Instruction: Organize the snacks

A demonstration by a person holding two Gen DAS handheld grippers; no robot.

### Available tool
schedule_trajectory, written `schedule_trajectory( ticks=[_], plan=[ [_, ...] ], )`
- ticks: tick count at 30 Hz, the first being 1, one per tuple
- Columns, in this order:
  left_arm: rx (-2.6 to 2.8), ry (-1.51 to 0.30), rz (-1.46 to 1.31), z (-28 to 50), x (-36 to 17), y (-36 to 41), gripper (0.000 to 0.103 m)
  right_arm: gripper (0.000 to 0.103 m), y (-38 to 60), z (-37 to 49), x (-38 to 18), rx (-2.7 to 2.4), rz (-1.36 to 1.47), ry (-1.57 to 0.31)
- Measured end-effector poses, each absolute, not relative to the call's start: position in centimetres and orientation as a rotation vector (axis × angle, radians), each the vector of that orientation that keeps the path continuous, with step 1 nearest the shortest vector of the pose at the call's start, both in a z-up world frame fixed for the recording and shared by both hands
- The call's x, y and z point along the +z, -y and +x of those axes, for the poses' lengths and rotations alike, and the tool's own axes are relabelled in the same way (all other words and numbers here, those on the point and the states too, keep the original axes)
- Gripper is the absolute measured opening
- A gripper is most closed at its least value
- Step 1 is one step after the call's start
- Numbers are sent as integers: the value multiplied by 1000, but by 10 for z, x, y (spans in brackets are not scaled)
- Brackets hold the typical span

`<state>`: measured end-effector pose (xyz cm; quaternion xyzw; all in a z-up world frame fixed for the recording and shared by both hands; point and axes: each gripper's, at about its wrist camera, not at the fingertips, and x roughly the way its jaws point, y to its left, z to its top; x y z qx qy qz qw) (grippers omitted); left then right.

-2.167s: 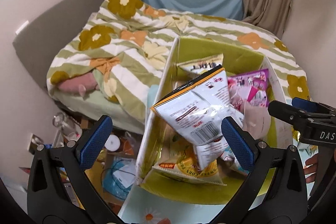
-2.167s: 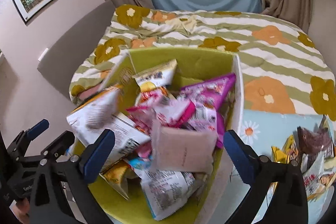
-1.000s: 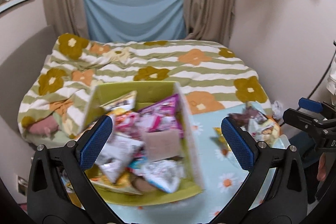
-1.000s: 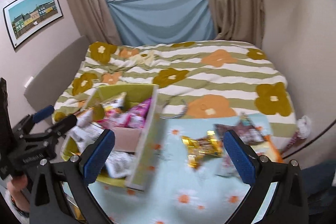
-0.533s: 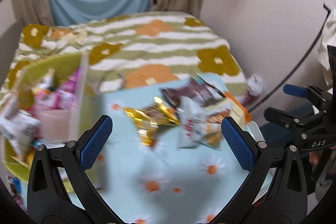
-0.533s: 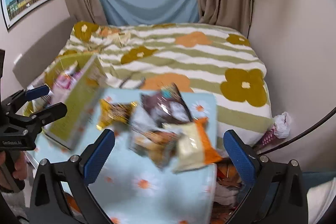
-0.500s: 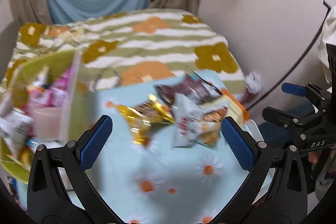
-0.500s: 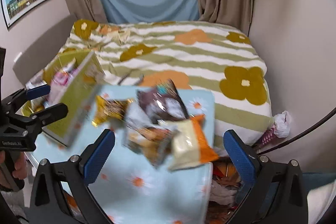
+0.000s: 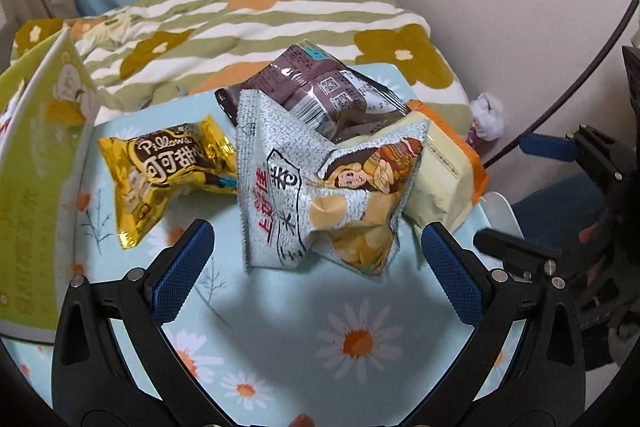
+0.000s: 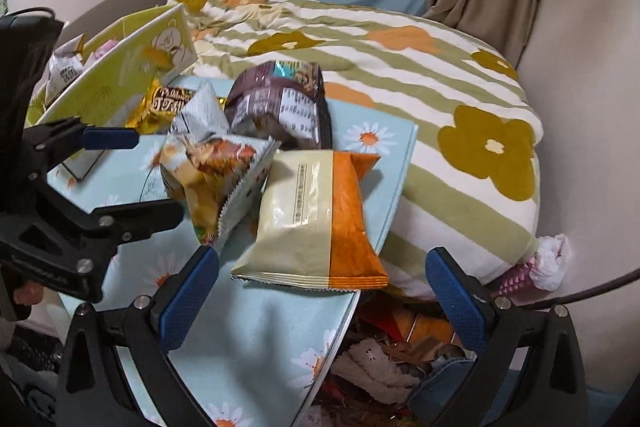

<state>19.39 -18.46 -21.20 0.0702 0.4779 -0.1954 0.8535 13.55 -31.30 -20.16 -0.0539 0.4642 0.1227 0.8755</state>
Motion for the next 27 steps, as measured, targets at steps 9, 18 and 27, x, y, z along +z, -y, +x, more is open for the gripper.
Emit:
schedule_trajectory(
  ticks=[9, 18, 27],
  plan=[
    [-381, -1002, 188, 212, -226, 195, 103, 103, 319, 142, -218, 293, -116, -962],
    [-415, -1033, 113, 221, -235, 184, 82, 103, 313, 148, -223, 339, -133, -954],
    [-418, -1043, 112, 212, -234, 175, 74, 103, 312, 157, -229, 341, -77, -974]
  ],
)
